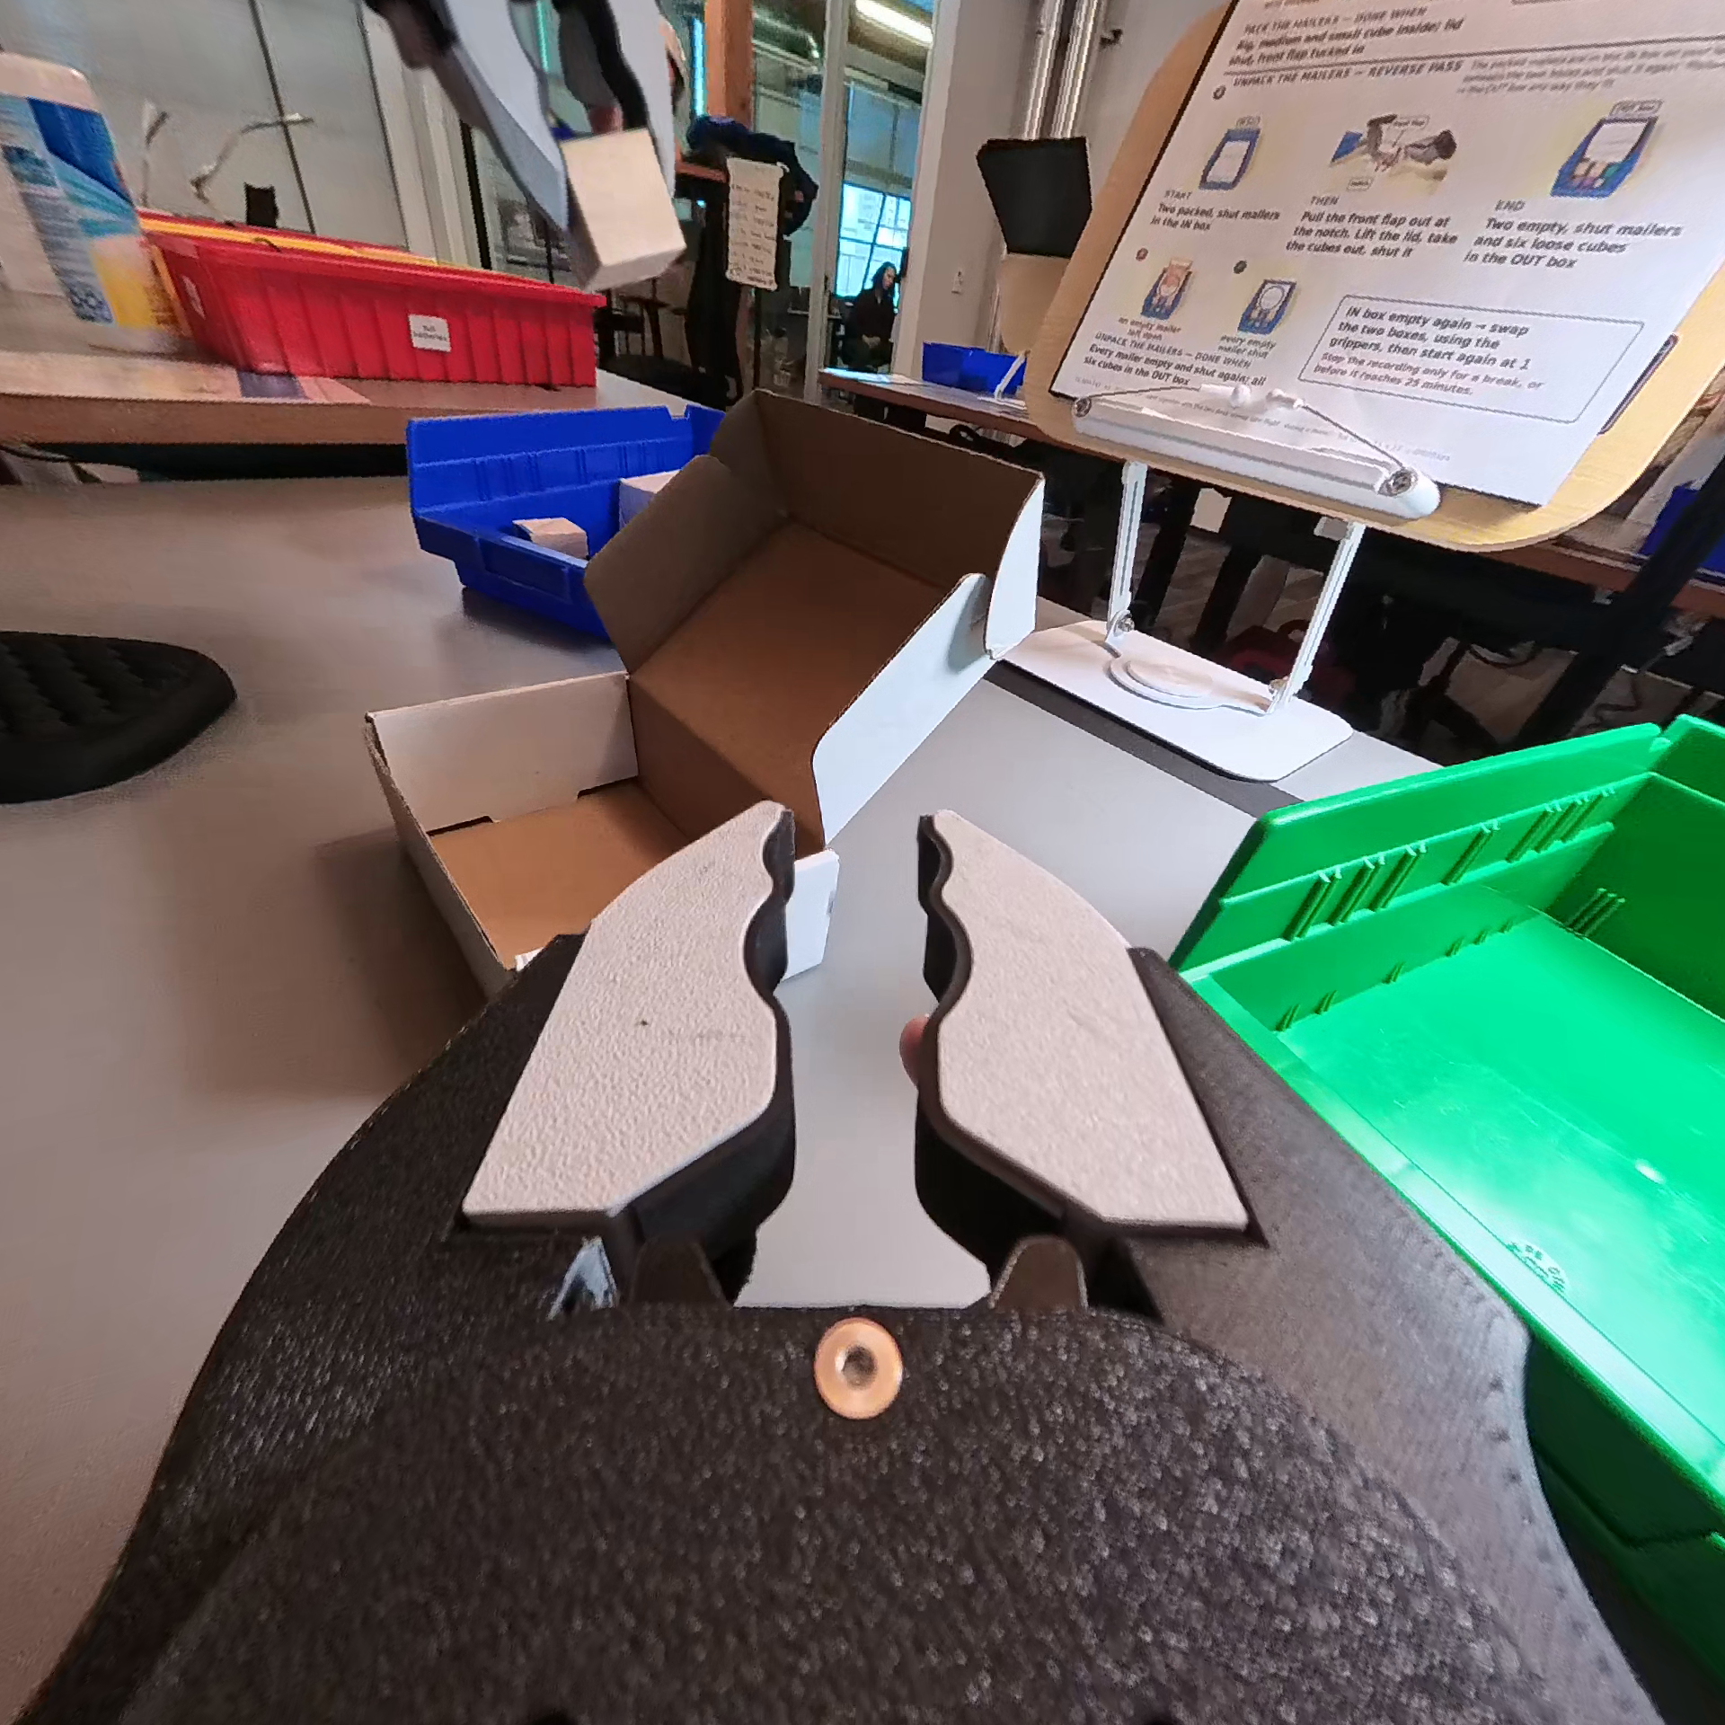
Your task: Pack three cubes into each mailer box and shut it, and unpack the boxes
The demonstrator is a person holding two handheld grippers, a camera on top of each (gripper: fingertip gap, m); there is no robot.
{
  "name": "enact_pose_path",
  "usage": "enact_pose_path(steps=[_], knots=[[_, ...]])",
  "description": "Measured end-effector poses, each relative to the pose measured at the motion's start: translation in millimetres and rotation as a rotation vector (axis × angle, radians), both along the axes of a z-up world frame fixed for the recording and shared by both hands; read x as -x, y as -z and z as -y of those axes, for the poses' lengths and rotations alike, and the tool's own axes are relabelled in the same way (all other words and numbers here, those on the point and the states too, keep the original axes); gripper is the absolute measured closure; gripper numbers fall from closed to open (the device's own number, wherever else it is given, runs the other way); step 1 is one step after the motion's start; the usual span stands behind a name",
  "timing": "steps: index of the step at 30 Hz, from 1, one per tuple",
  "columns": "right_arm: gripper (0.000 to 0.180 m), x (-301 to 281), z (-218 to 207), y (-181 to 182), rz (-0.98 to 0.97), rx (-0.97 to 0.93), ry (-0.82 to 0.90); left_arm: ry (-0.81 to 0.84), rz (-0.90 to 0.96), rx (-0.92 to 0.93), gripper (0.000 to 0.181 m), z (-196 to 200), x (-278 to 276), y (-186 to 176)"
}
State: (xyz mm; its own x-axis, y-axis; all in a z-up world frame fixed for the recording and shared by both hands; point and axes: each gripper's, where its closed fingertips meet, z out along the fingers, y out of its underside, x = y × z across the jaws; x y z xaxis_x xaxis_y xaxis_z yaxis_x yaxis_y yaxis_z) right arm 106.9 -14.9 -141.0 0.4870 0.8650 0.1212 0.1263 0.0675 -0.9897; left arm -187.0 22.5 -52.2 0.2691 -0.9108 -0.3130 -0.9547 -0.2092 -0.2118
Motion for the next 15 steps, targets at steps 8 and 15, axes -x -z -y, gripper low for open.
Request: enact_pose_path(steps=[8, 15], knots=[[0.153, 8, 8, 9, 0.059, -0.019, -0.024, 0.168, -0.039, 0.119, 0.134, 45, -88, 47], [0.152, 13, 13, 21, 0.155, -0.072, -0.034, 0.156, -0.040, 0.179, 0.134, 47, -108, 103]])
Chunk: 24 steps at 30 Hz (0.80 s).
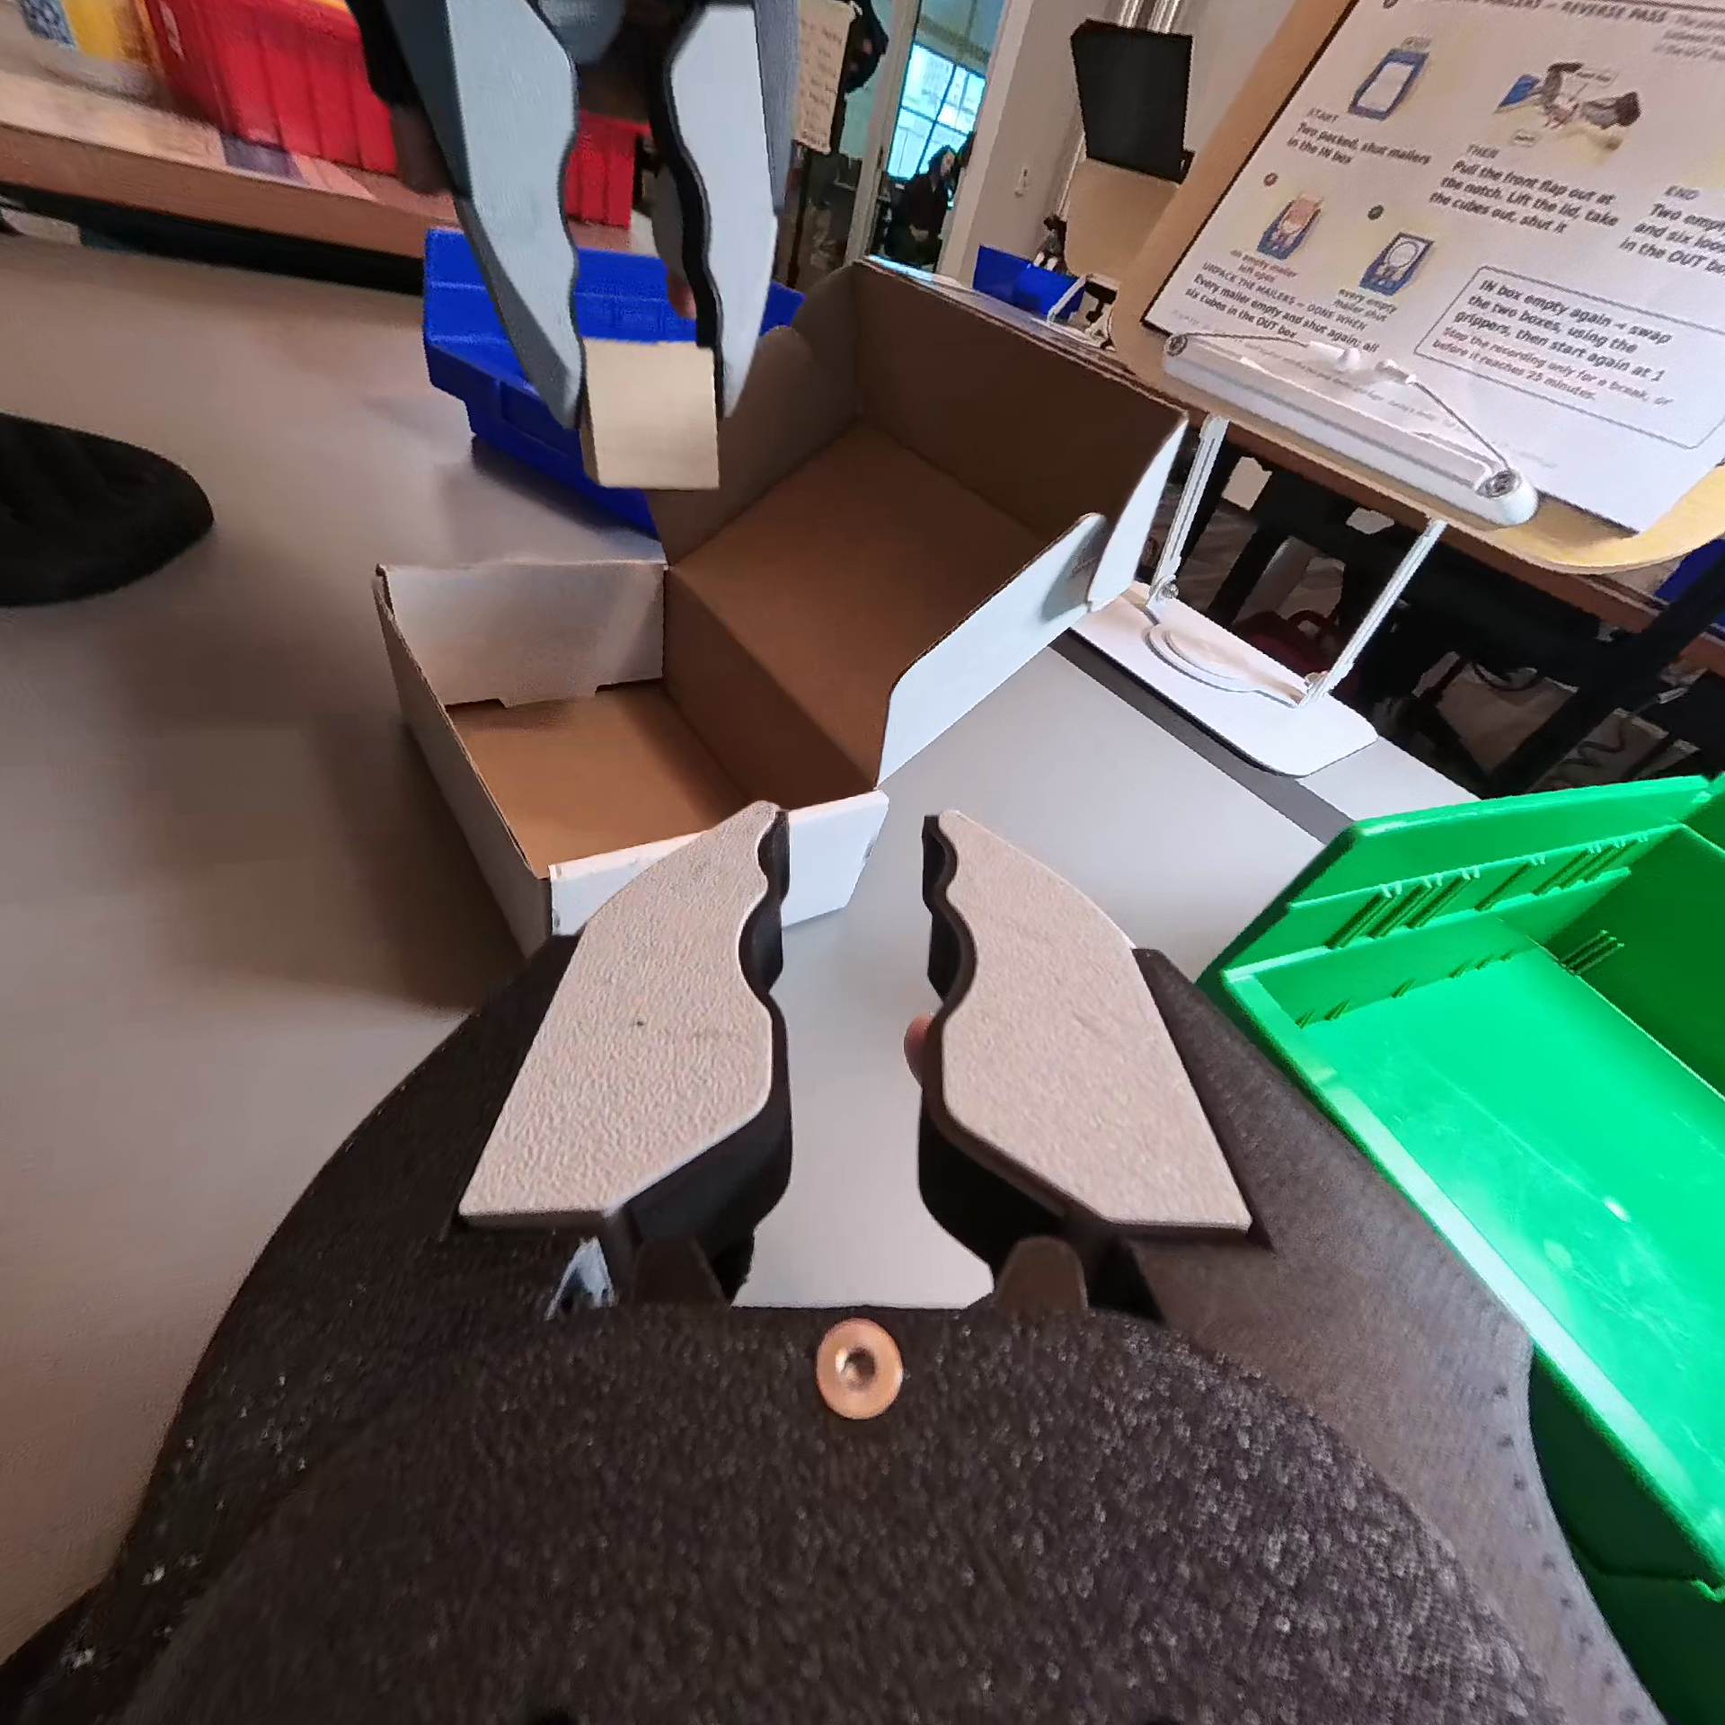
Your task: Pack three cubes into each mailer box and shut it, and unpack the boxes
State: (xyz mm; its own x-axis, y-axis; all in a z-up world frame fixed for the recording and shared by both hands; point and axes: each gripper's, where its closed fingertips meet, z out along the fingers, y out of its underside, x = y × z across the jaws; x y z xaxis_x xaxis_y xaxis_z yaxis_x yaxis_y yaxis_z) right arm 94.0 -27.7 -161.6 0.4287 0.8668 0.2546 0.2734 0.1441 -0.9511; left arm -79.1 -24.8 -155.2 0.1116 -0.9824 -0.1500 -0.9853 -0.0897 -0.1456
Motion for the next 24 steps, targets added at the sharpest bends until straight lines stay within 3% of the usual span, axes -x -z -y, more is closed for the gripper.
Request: enact_pose_path(steps=[6, 24], knots=[[0.152, 0, 0, 1, 0.010, -0.006, 0.001, -0.054, 0.057, 0.015, 0.135, 7, -17, 23], [0.153, 3, 3, 7, 0.032, 0.009, -0.006, -0.081, -0.180, 0.032, 0.134, 24, -17, 87]])
